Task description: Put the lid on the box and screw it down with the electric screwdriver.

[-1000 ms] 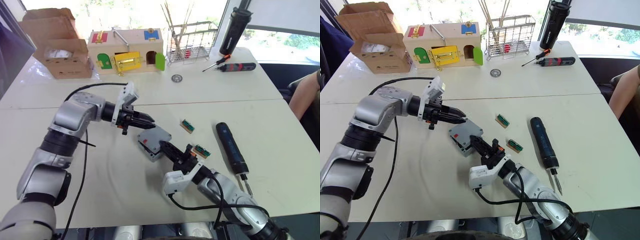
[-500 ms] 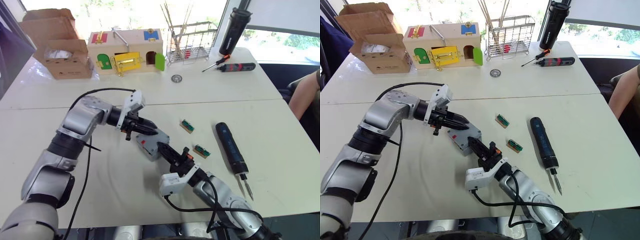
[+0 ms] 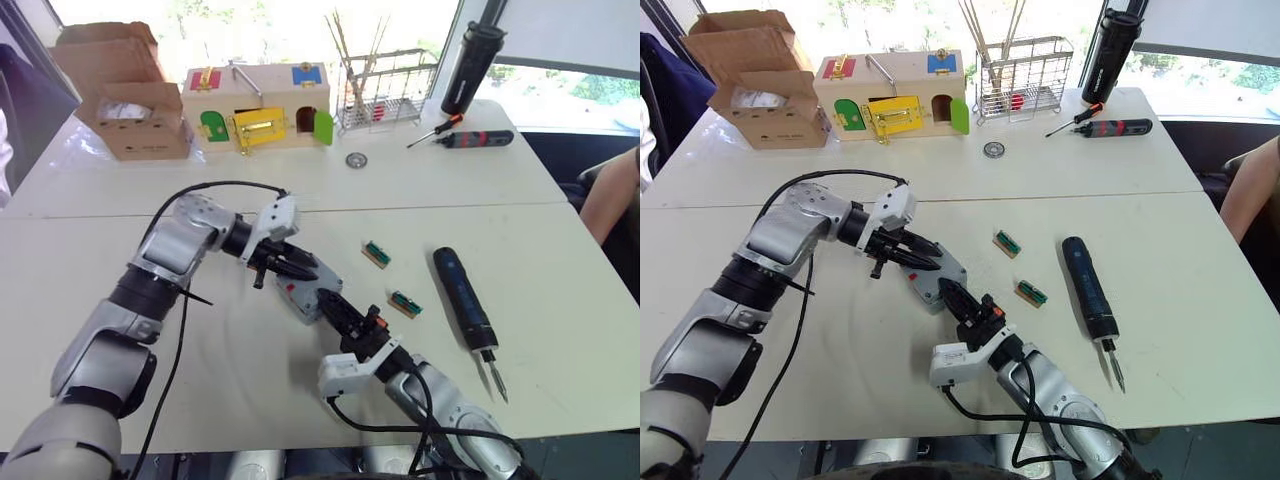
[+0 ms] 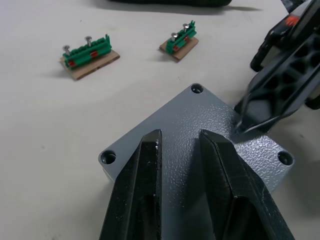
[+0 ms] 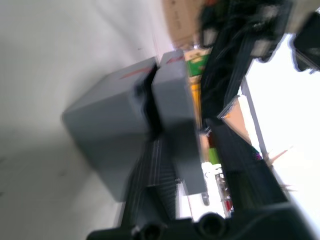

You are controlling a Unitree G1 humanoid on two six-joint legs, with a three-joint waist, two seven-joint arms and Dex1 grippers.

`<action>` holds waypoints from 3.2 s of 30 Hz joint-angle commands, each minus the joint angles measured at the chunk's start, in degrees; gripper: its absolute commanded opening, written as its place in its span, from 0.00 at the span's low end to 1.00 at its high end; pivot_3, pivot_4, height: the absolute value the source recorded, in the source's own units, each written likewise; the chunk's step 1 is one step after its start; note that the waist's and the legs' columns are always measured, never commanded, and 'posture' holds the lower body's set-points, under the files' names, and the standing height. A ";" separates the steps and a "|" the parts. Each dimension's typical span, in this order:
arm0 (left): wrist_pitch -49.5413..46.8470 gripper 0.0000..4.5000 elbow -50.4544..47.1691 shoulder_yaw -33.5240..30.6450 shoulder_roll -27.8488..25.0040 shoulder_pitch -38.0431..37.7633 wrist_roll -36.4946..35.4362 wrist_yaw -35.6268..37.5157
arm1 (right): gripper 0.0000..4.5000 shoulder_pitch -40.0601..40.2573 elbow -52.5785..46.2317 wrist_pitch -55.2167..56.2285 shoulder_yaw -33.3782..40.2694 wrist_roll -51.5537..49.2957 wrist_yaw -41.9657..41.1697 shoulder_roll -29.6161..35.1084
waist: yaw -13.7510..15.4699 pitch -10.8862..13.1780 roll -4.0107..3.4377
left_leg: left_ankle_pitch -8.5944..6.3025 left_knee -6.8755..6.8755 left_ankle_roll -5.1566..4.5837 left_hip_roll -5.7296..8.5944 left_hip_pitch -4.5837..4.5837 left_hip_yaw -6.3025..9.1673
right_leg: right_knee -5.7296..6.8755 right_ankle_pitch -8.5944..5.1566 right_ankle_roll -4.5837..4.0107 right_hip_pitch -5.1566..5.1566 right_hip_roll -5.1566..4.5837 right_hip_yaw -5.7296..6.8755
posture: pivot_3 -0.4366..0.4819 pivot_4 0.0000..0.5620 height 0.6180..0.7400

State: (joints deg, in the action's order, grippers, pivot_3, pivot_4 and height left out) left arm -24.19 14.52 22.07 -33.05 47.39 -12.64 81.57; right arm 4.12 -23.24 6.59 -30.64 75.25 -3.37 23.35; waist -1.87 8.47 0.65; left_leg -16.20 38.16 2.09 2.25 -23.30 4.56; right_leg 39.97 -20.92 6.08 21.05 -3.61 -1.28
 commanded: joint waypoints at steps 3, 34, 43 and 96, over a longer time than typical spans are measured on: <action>0.80 0.25 1.09 2.31 0.24 -2.18 3.30 -0.04 | 0.79 1.74 -0.74 0.97 0.01 -0.08 -0.93 1.34 | 0.00 -0.29 0.01 | -0.01 -0.05 -0.02 -0.01 0.25 0.02 | -0.01 -0.01 -0.01 -0.24 0.02 0.00 | 0.48 0.27 1.00; -6.87 0.25 -2.44 -5.71 0.19 -2.70 -2.85 -2.03 | 0.79 12.09 -12.44 3.49 12.23 -13.10 -2.62 3.01 | 1.11 -0.58 0.02 | -0.12 -0.18 -0.21 -0.03 0.90 0.08 | -0.70 -0.03 -0.02 -1.11 0.10 -0.06 | 0.48 0.27 1.00; -20.98 0.13 -0.32 -17.12 -2.88 2.10 -11.31 -6.86 | 0.02 14.17 -22.81 -14.10 20.11 -51.23 -17.04 -10.34 | 1.03 -0.48 0.01 | -0.11 -0.25 -0.19 -0.11 0.73 0.18 | -0.70 -0.03 -0.02 -0.92 0.11 -0.08 | 0.48 0.27 1.00; -22.30 0.01 -18.02 -22.77 -6.00 -18.27 -13.26 -22.42 | 0.00 -11.23 -17.40 -59.06 27.54 -90.95 -25.44 -3.48 | 1.10 -0.35 -0.19 | -0.10 -0.26 -0.16 0.01 0.06 0.31 | -0.76 -0.03 -0.02 -0.27 -0.05 -0.14 | 0.48 0.27 1.00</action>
State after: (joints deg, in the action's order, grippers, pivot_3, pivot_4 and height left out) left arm -44.90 -2.13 4.33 -37.73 26.01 -22.58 58.51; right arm -6.77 -34.72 -50.33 -6.37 -12.58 -28.18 19.27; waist -0.77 8.12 0.46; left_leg -16.27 37.95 1.97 2.26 -23.36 4.90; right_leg 39.22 -20.94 6.07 20.90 -3.65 -1.41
